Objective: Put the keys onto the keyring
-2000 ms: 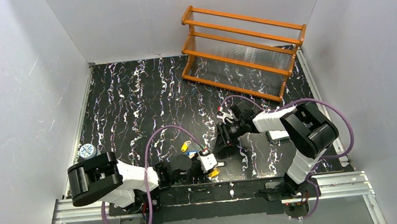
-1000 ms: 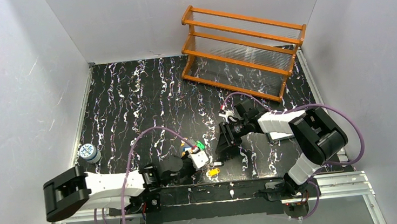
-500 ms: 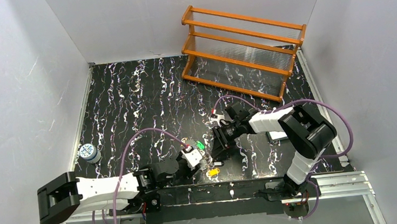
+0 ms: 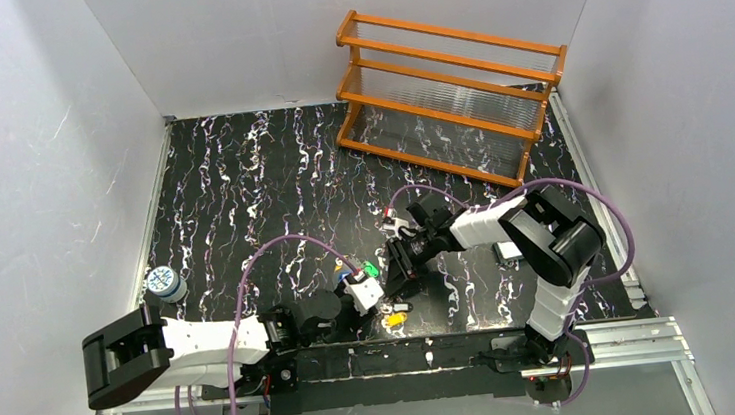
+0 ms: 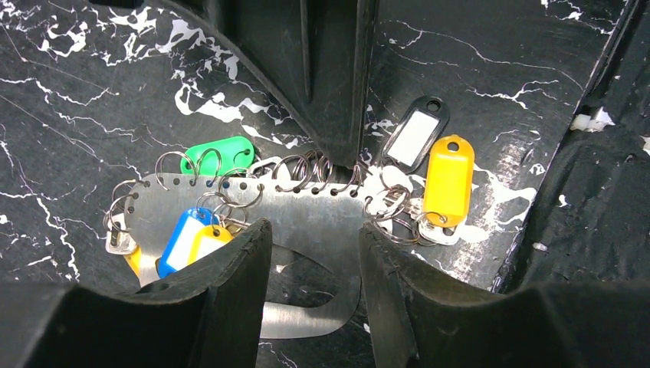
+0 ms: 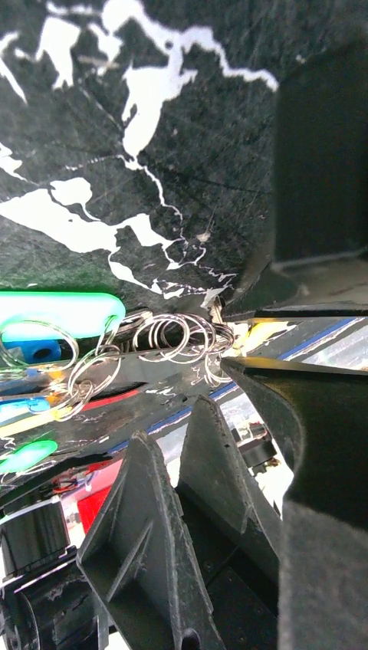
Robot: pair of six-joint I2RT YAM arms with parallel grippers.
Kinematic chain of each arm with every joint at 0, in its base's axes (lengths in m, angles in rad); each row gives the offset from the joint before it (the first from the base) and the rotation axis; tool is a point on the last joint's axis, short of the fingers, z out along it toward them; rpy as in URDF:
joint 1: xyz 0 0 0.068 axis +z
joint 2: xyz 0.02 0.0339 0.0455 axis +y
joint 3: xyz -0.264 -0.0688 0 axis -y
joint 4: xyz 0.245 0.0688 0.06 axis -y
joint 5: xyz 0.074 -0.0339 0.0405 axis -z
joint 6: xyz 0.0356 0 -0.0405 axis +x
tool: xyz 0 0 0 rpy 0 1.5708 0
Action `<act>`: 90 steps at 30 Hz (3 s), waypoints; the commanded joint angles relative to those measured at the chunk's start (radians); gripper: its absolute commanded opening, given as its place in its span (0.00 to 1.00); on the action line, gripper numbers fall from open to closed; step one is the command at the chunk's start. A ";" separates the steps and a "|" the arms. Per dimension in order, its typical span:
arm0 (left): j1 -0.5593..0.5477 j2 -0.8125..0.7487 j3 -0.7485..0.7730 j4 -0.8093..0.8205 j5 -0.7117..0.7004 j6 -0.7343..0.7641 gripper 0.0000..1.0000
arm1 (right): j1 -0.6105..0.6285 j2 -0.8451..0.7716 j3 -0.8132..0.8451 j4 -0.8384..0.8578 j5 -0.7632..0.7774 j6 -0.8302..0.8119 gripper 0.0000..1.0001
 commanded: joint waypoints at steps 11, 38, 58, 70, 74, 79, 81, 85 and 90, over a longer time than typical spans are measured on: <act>0.001 -0.042 0.000 0.036 0.028 0.100 0.43 | 0.019 -0.008 0.037 0.056 -0.008 0.087 0.01; 0.001 -0.081 -0.068 0.268 0.089 0.247 0.38 | 0.031 -0.236 0.060 -0.030 0.024 0.141 0.01; 0.001 -0.071 -0.063 0.307 0.028 0.222 0.00 | 0.049 -0.288 0.052 0.026 -0.034 0.142 0.17; 0.001 -0.174 -0.133 0.321 -0.029 0.161 0.00 | 0.049 -0.328 0.057 0.018 -0.003 0.062 0.28; 0.002 -0.226 -0.171 0.321 -0.121 0.057 0.20 | 0.046 -0.314 0.065 -0.079 0.087 -0.023 0.42; 0.001 -0.269 -0.195 0.254 -0.283 -0.195 0.50 | 0.010 -0.246 0.038 -0.117 0.123 -0.071 0.53; 0.001 -0.281 -0.165 0.117 -0.362 -0.357 0.63 | -0.008 -0.215 0.027 -0.120 0.113 -0.088 0.55; 0.001 -0.265 -0.048 -0.231 -0.468 -0.691 0.71 | -0.024 -0.163 0.003 -0.101 0.092 -0.118 0.59; 0.002 -0.200 0.034 -0.489 -0.478 -1.009 0.68 | -0.025 -0.098 -0.008 -0.087 0.038 -0.121 0.57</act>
